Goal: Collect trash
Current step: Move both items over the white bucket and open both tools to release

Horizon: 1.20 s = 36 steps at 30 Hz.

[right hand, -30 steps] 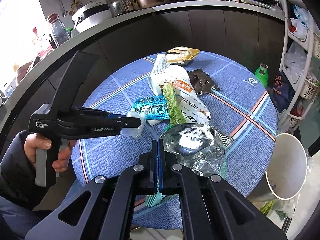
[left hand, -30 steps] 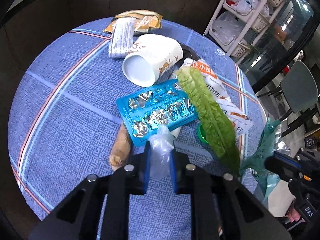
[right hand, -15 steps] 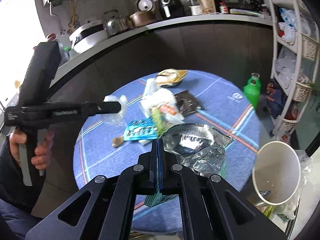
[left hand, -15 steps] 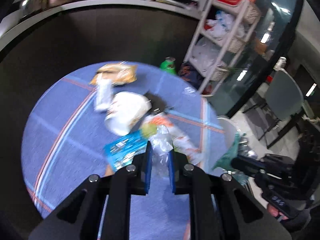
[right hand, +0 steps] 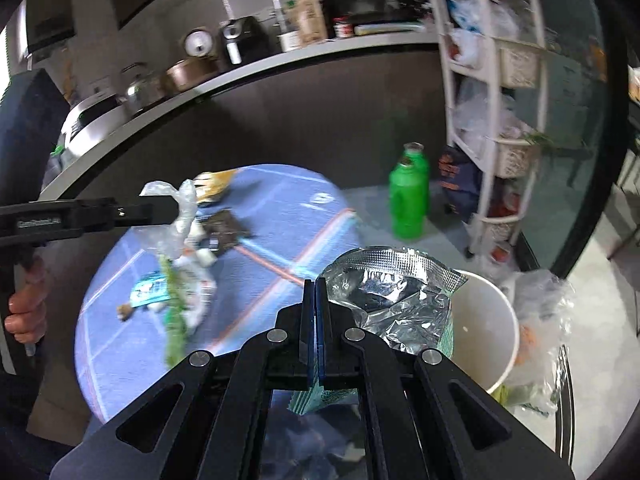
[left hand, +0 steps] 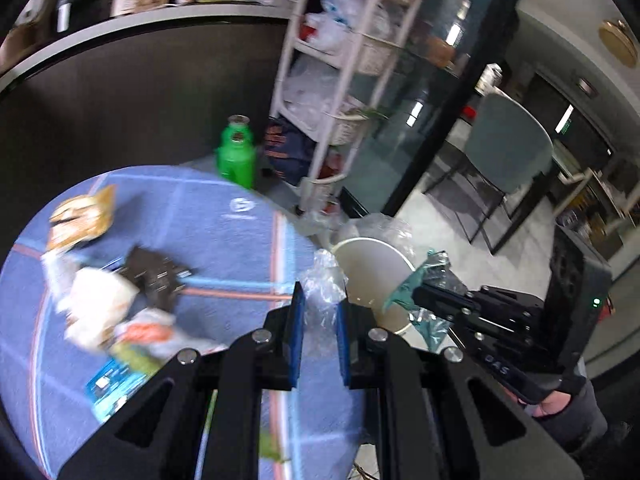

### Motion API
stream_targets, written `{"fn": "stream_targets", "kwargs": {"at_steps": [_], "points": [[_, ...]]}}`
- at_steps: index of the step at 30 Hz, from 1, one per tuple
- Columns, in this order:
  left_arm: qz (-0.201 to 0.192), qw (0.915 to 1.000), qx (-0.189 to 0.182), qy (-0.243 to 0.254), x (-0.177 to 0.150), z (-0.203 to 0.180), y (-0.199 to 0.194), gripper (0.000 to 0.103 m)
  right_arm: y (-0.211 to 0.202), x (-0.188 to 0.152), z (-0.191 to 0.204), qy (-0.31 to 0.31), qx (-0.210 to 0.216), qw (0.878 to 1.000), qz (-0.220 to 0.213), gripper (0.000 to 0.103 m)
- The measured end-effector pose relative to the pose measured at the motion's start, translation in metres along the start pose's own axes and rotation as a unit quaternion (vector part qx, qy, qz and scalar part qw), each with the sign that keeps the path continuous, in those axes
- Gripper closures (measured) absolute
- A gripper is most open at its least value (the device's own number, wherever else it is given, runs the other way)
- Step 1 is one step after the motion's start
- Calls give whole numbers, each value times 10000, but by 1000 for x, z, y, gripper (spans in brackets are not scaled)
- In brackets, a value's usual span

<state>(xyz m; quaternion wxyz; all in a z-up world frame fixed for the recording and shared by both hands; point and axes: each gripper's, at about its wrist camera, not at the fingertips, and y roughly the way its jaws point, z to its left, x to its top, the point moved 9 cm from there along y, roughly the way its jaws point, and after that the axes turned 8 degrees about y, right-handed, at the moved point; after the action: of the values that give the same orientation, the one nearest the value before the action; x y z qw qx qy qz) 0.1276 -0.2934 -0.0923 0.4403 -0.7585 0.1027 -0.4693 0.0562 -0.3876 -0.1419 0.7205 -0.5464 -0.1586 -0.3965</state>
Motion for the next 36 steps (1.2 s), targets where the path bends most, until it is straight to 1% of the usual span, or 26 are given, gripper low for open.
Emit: {"fn": "stream_targets", "kwargs": {"at_steps": [3, 5, 9, 13, 18, 24, 26, 27, 28, 29, 30, 31, 32, 33, 34, 36], "points": [[97, 9997, -176, 136, 13, -19, 30, 88, 10, -2, -28, 118, -94, 9999, 53, 102], [163, 9994, -199, 231, 19, -27, 48, 88, 19, -6, -46, 173, -117, 9997, 113, 102], [431, 9977, -380, 350, 29, -48, 97, 88, 34, -13, -75, 263, -165, 9992, 241, 102], [691, 9952, -482, 495, 33, -67, 143, 88, 50, -19, -101, 414, -126, 9984, 351, 102], [959, 9928, -521, 487, 33, -76, 188, 88, 69, -29, -127, 603, -80, 9971, 468, 102], [1226, 9905, -471, 400, 25, -71, 227, 86, 89, -40, -145, 635, -3, 9960, 623, 102], [1313, 9897, -415, 401, 22, -69, 239, 84, 94, -42, -148, 611, 1, 9958, 675, 101], [1336, 9894, -389, 404, 21, -68, 241, 81, 97, -44, -149, 599, 2, 9957, 710, 99], [1347, 9895, -333, 409, 21, -68, 245, 76, 99, -46, -150, 590, -5, 9957, 719, 99], [1341, 9896, -304, 414, 21, -67, 248, 67, 100, -47, -151, 580, -14, 9957, 724, 97], [1319, 9900, -294, 403, 21, -66, 250, 61, 102, -49, -151, 576, -2, 9956, 741, 89], [1304, 9903, -268, 391, 22, -66, 250, 45, 103, -50, -152, 577, -14, 9956, 743, 81], [1275, 9909, -214, 370, 23, -65, 250, 37, 102, -51, -152, 560, -19, 9958, 721, 66], [1223, 9917, -187, 358, 24, -64, 250, 36, 101, -51, -152, 529, -25, 9962, 686, 59], [1224, 9916, -206, 355, 25, -64, 250, 35, 99, -52, -152, 494, -43, 9967, 649, 55], [1241, 9915, -213, 327, 26, -63, 248, 30, 93, -52, -153, 424, -94, 9976, 534, 40]]}}
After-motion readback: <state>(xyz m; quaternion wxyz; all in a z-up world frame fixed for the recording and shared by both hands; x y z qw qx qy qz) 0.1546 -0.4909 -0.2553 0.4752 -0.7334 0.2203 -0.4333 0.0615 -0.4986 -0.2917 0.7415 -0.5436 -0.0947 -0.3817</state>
